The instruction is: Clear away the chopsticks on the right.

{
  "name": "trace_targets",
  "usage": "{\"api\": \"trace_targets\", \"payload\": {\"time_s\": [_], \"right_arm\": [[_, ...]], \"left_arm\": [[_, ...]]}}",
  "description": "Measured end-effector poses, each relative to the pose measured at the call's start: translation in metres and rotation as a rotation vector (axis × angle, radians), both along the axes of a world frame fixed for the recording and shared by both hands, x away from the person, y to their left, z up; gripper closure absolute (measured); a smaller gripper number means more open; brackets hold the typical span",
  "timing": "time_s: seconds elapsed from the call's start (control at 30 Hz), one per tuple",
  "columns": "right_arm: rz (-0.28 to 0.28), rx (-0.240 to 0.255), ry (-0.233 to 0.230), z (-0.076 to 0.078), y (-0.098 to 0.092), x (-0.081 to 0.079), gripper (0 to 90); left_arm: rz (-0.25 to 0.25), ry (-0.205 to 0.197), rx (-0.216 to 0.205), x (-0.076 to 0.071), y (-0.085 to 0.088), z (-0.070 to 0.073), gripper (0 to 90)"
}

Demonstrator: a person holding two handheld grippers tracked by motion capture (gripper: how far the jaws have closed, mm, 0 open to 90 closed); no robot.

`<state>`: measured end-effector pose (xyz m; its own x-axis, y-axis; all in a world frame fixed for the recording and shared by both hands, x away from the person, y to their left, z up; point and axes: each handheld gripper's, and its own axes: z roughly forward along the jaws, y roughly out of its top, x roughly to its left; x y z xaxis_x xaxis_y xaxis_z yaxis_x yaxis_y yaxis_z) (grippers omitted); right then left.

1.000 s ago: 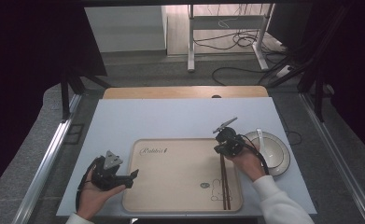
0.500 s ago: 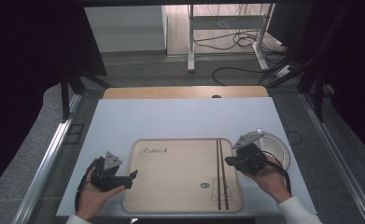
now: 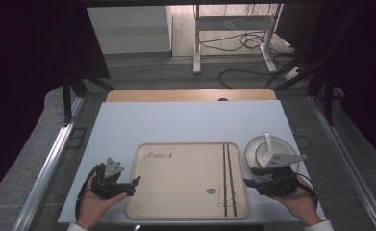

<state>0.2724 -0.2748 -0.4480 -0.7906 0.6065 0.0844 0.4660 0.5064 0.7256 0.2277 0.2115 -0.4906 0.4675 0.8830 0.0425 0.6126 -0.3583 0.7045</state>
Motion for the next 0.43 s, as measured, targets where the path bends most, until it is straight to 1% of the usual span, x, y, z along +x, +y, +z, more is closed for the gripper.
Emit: {"api": "trace_targets", "payload": {"time_s": [0.03, 0.1, 0.17, 0.27, 0.33, 0.37, 0.43], "right_arm": [[-0.002, 0.001, -0.006, -0.0004, 0.0000, 0.0005, 44.2], [-0.002, 0.003, -0.004, -0.0015, 0.0004, 0.0013, 40.9], [-0.010, -0.012, -0.007, -0.0035, 0.0014, 0.0017, 38.1], [-0.012, -0.015, -0.011, -0.0046, 0.0016, 0.0023, 36.7], [-0.011, -0.007, -0.004, -0.0041, 0.0018, 0.0016, 37.0], [-0.009, -0.006, -0.007, -0.0038, 0.0020, 0.0011, 37.0], [-0.009, -0.009, -0.013, -0.0037, 0.0024, 0.0001, 36.8]], "left_arm": [[-0.004, 0.003, 0.008, -0.0001, 0.0003, 0.0001, 13.6], [0.001, 0.000, 0.002, -0.0004, 0.0003, -0.0002, 13.7], [0.004, 0.000, -0.001, -0.0002, 0.0011, -0.0001, 13.7], [0.002, 0.003, 0.005, 0.0000, 0.0021, 0.0001, 13.7], [0.001, 0.003, 0.003, 0.0000, 0.0017, 0.0004, 13.7], [0.003, 0.000, -0.003, 0.0001, 0.0010, 0.0004, 13.6], [-0.001, -0.001, 0.001, 0.0004, 0.0004, 0.0010, 13.6]]}}
